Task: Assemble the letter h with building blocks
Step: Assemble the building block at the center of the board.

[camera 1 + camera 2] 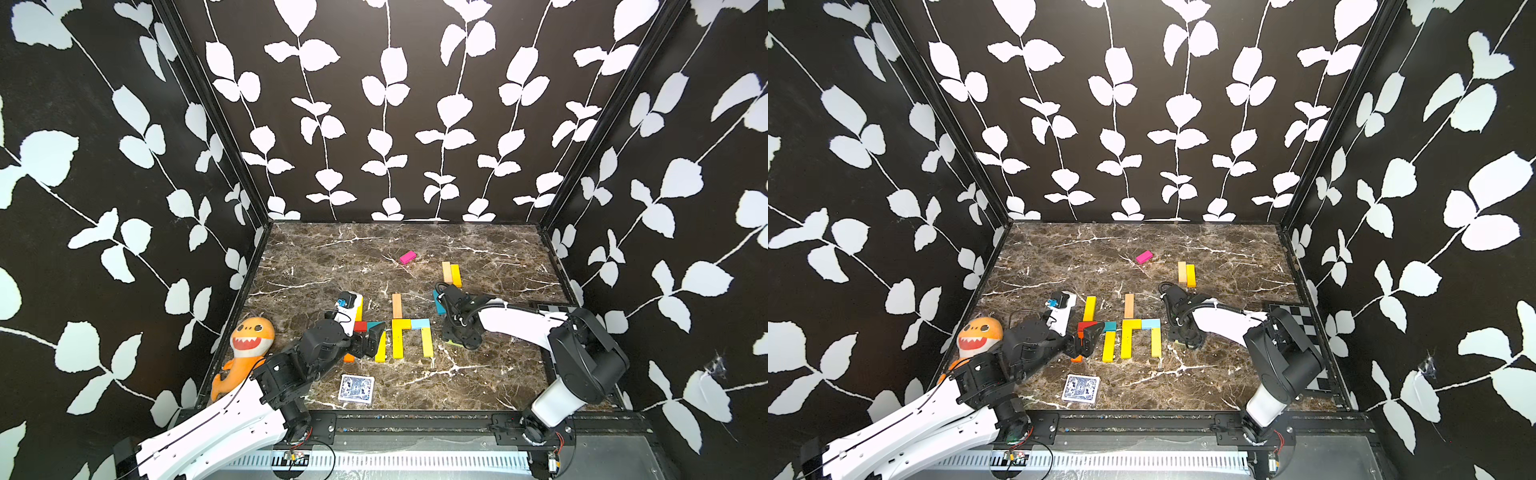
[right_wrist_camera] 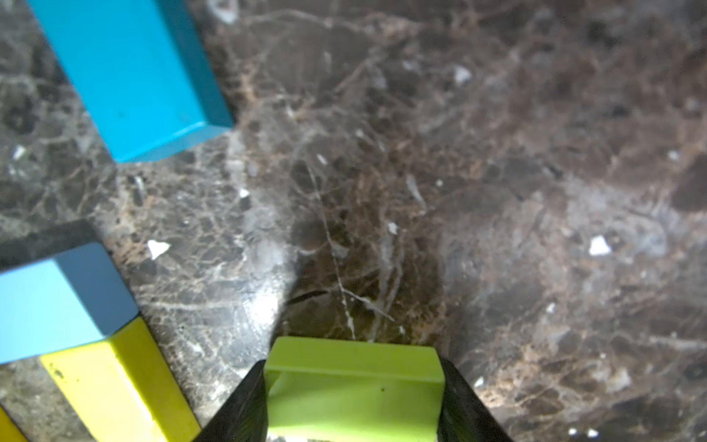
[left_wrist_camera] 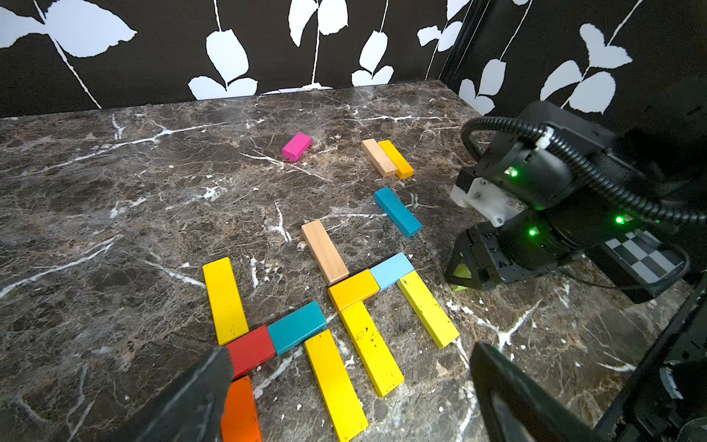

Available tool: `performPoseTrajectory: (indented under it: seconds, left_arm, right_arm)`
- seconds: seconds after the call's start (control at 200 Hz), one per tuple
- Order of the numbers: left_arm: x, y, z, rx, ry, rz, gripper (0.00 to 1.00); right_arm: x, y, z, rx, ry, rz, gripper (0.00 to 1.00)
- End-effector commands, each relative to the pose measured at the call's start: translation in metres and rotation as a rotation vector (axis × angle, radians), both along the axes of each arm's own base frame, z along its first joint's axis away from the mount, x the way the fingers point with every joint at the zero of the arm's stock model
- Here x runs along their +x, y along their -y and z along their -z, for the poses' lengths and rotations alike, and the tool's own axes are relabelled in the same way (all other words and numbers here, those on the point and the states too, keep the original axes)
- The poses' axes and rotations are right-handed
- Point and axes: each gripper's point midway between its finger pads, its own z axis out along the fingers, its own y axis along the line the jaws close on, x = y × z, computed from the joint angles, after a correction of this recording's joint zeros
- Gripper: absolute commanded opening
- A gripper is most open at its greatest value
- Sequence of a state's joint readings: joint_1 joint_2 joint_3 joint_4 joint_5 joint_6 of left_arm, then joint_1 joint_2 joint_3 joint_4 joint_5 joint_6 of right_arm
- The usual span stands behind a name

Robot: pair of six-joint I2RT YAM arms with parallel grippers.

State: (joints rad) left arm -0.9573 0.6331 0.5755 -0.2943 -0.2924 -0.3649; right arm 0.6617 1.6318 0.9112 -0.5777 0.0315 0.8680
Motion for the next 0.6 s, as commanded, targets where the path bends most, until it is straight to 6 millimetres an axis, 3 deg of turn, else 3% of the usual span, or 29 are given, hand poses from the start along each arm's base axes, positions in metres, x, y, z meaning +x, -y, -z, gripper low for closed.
performPoseTrajectory:
  seconds: [0.0,0.18,0.595]
  left_arm:
    - [0.001,-0.003,-0.001,0.013,0.002,-0.011,0.99]
    - [0.003,-0.003,-0.002,0.019,-0.003,-0.018,0.99]
    - [0.004,-0.003,-0.002,0.022,-0.013,-0.032,0.99]
  right_arm:
    - [0.007,-0.004,-0.002,-0.009,0.011,-0.157,0.45]
    - [0.02,-0.009,-0.014,-0.039,0.031,-0.305,0.44]
    - [0.052,-0.009,-0.011,-0.045,0.004,-0.297,0.46]
